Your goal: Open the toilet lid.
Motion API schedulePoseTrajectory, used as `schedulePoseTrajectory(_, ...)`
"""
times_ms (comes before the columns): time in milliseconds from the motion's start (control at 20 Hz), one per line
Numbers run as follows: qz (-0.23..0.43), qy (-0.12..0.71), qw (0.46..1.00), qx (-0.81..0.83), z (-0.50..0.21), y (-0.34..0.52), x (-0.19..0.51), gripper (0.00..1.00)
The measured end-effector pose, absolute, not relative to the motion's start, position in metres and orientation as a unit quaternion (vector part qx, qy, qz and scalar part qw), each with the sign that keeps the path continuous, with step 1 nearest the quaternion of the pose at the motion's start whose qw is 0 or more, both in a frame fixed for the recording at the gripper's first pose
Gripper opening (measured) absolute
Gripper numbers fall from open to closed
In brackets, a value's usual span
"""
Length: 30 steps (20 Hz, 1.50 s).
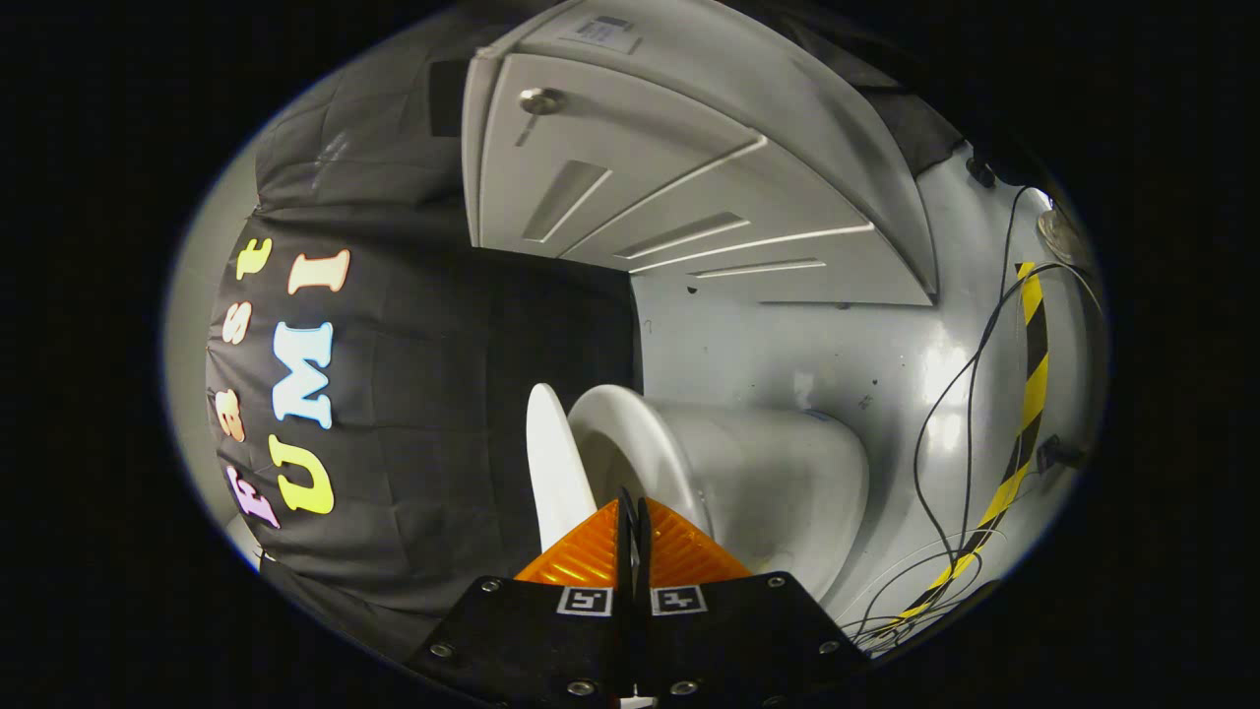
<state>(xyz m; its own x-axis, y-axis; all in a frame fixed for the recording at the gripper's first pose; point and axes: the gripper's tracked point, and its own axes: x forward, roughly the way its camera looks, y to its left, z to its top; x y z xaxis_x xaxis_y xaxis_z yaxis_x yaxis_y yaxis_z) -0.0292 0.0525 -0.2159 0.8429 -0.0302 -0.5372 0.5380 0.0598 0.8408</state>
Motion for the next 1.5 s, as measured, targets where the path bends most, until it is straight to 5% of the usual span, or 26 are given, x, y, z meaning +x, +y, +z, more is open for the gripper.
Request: schedulePoseTrajectory(1500,-0.122,0.149,0.855,0.481,-0.063,0.108,-0.009,0.0)
